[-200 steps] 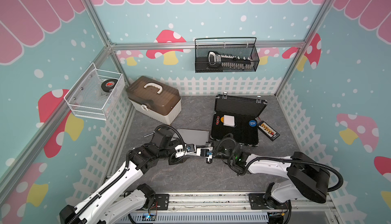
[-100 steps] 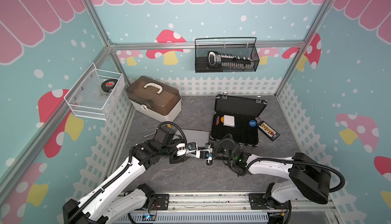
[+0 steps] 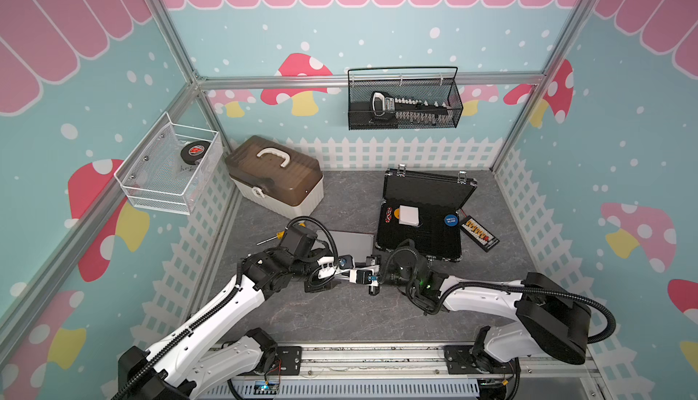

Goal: Open the poker set cases
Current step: Open the fastener on the poker set case.

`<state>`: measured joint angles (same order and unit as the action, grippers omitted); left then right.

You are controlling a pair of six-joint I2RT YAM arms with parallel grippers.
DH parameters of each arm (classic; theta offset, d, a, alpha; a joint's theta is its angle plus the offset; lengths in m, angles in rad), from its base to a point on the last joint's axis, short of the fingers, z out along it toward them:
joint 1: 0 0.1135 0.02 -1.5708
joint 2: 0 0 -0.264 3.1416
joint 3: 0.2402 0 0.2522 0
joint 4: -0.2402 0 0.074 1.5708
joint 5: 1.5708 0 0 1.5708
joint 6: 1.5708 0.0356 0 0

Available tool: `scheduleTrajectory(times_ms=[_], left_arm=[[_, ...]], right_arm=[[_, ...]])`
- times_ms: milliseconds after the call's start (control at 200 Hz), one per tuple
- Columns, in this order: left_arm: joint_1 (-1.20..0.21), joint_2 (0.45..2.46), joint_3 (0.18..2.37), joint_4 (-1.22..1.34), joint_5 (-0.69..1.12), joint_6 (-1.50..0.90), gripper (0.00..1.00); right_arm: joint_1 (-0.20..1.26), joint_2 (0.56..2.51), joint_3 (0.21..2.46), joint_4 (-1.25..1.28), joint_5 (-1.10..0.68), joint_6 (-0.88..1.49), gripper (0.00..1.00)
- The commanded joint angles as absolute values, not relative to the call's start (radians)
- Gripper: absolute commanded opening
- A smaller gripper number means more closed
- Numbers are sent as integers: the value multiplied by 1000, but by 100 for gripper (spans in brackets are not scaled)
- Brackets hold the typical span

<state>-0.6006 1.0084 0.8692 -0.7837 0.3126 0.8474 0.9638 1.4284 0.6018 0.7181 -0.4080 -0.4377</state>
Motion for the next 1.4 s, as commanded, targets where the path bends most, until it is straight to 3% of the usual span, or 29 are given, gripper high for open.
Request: scheduleTrajectory(times_ms=[0,425,930,1276,1396], left_arm=[[-608,1031,873,-816,273,885,62],[-669,1094,884,-1018,231,888,57],[-677,1090,860,-1000,315,891,51],[-677,1103,877,-1037,358,897,41],[-677,1108,882,-1046,361,900,33]], right_arm=[[974,1374,638,818,-433,-463,0],[973,1379,640,816,-415,-469,0],[973,1407,639,838,-416,-456,0],[973,1410,640,840,-414,-461,0],[973,1409,638,841,-411,-462,0]])
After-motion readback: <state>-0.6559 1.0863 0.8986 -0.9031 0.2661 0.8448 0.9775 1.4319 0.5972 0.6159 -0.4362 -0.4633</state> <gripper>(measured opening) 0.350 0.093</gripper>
